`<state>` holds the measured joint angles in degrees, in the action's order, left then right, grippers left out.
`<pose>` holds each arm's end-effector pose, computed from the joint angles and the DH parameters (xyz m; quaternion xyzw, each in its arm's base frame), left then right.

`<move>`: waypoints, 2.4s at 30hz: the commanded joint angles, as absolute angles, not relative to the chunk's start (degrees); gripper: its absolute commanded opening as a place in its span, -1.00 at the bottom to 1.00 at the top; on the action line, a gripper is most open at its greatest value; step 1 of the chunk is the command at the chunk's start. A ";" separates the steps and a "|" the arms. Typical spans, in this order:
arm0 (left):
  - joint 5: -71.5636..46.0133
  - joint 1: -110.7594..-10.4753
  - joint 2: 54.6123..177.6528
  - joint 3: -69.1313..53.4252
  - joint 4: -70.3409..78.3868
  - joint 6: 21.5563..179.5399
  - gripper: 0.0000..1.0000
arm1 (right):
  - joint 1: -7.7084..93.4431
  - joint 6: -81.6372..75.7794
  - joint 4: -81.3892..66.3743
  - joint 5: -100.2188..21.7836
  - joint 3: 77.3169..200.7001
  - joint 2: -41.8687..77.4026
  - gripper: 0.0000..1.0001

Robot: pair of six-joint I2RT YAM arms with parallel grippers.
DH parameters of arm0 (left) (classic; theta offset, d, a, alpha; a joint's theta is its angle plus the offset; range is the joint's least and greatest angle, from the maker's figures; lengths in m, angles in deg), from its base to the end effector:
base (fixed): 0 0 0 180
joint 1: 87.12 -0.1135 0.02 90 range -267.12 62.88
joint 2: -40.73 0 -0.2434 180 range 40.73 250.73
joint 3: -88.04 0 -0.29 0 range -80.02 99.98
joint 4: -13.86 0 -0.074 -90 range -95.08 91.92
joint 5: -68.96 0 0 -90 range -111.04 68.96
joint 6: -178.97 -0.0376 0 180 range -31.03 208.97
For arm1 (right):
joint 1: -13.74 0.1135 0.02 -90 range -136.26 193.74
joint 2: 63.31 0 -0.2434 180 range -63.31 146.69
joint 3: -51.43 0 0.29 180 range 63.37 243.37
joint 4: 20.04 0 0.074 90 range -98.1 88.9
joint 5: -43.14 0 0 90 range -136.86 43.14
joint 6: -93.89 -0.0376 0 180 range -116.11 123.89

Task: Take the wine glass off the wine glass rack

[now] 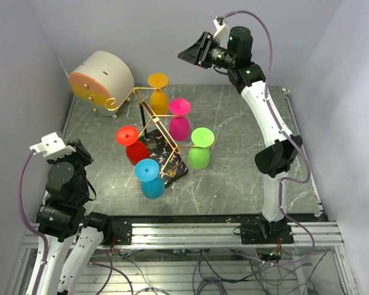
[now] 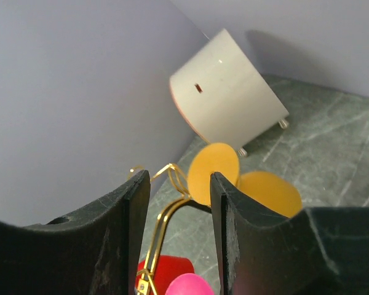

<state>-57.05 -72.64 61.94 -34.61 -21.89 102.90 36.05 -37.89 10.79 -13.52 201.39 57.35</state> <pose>0.1330 -0.0115 0.3733 -0.2161 0.6712 0.0456 0.7076 0.4569 0.2098 0.4620 -0.0812 0.7103 0.5288 0.4574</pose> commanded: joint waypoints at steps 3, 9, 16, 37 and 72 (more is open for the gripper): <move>-55.41 -72.38 62.89 -34.71 -20.35 102.69 -0.24 | 37.61 -34.41 17.07 -16.45 202.54 59.80 -0.13; -55.38 -72.35 63.31 -34.68 -20.45 102.69 -0.24 | 39.07 -34.04 17.07 -16.31 203.37 62.47 -0.13; -55.15 -72.35 63.81 -34.67 -20.41 102.66 -0.24 | 39.85 -33.67 17.14 -16.46 202.71 64.37 -0.16; -54.88 -72.29 63.84 -34.67 -20.34 102.59 -0.24 | 41.51 -33.90 13.73 -15.06 201.40 66.11 -0.21; -54.64 -72.35 64.01 -34.76 -20.30 102.61 -0.24 | 42.65 -33.38 13.77 -17.33 201.15 66.27 -0.26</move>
